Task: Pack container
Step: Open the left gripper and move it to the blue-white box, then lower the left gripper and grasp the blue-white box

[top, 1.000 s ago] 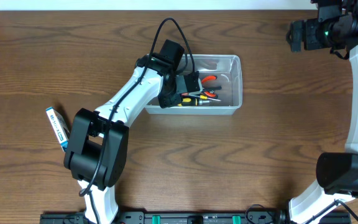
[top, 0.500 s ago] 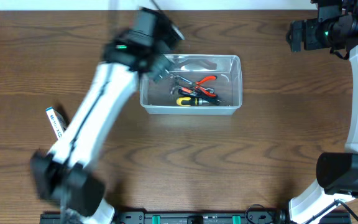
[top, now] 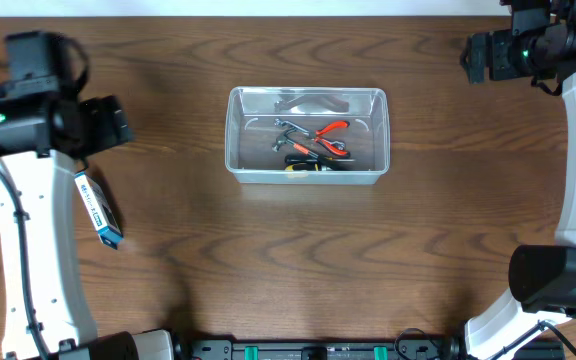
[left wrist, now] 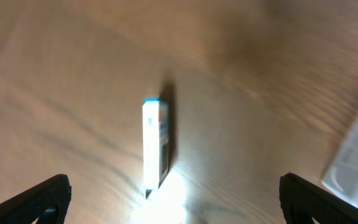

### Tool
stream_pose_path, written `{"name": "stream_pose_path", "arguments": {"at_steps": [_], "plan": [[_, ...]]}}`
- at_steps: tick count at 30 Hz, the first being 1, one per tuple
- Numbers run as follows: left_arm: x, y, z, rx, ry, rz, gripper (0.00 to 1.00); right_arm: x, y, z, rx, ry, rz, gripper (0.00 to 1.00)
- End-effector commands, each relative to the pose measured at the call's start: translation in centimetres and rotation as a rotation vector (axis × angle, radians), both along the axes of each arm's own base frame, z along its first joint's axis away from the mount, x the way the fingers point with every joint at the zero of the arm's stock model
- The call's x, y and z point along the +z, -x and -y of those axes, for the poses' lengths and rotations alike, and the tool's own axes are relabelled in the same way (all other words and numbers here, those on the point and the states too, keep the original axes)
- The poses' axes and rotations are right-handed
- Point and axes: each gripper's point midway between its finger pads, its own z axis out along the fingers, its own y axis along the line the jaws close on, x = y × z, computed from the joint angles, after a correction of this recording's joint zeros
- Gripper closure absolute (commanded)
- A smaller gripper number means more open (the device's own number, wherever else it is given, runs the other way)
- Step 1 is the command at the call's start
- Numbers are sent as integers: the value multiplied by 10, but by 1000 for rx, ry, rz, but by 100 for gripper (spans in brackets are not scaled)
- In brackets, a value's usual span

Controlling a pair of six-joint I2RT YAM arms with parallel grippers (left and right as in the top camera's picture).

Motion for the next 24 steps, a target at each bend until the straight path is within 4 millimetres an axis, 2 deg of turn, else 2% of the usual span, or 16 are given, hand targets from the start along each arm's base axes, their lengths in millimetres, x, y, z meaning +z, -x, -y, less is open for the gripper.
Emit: {"name": "stream_pose_path", "arguments": {"at_steps": [1,9,14,20,24], "plan": [[-31,11,-9,135,133,-28,2,3,0,2,2,7,7,1],[-95,31,-28,230,234,-88,2,3,0,2,2,7,7,1],[-124,42,-36,275,252,-130,2,3,0,2,2,7,7,1],[-157,44,-45,265,261,-186,2,2,0,2,2,7,7,1],[-183,35,-38,140,311,-238,2,2,0,2,2,7,7,1]]}}
